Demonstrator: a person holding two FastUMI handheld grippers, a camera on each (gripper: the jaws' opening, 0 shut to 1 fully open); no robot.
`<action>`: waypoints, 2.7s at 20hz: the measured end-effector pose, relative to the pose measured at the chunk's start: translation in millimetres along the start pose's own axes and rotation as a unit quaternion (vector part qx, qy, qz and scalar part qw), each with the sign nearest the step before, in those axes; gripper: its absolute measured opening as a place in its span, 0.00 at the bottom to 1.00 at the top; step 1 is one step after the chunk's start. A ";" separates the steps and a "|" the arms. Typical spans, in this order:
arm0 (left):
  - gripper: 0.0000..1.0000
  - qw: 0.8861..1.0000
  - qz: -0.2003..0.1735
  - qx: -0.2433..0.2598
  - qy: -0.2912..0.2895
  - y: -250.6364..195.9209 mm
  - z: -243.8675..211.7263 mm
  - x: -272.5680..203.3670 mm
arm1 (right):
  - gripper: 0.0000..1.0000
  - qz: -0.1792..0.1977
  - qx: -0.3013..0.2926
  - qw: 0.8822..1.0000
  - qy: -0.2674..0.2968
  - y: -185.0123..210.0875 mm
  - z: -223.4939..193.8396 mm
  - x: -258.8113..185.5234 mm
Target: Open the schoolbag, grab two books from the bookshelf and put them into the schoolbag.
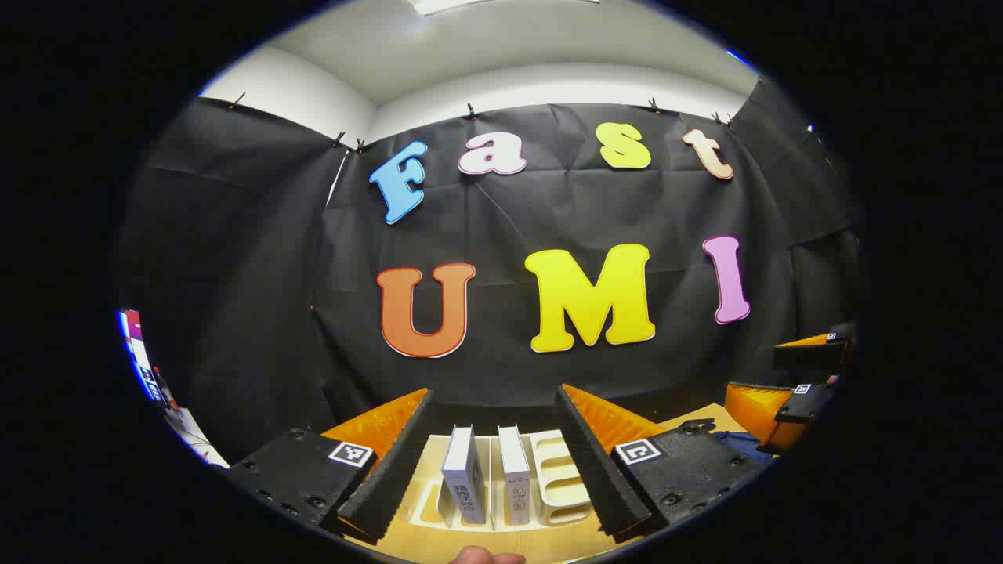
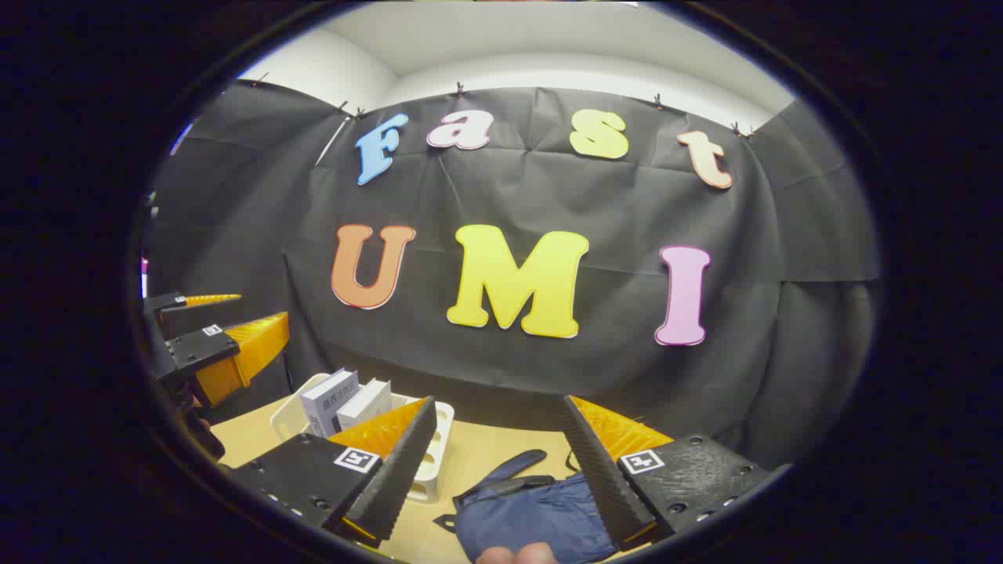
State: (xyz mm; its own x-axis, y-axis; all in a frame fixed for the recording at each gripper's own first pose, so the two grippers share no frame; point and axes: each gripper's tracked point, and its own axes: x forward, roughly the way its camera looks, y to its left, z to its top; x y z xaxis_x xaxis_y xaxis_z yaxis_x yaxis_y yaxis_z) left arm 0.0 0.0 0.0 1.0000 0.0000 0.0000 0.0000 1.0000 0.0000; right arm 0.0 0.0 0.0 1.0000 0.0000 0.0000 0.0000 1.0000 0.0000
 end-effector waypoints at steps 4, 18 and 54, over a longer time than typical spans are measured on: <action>0.96 1.000 -0.001 -0.004 0.003 5.5 -0.4 3.1 | 0.95 -0.008 0.008 1.000 0.004 -2.3 -0.4 -1.3; 0.96 0.999 -0.004 -0.026 0.028 8.9 -17.9 -0.4 | 0.95 -0.020 -0.005 0.998 0.053 -5.5 -28.3 -9.7; 0.96 0.996 0.048 -0.001 0.074 71.1 -68.8 -6.5 | 0.99 -0.060 -0.142 0.859 0.488 4.8 -357.2 2.6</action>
State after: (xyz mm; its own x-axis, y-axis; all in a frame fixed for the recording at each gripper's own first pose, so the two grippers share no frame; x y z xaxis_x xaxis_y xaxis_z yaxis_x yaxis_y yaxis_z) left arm -6.5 71.1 -68.8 0.9843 0.0964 -0.1478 -0.0966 0.9953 0.0060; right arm 2.6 4.8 -357.2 0.5158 -0.2412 -0.8221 -0.0359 0.9526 -0.3020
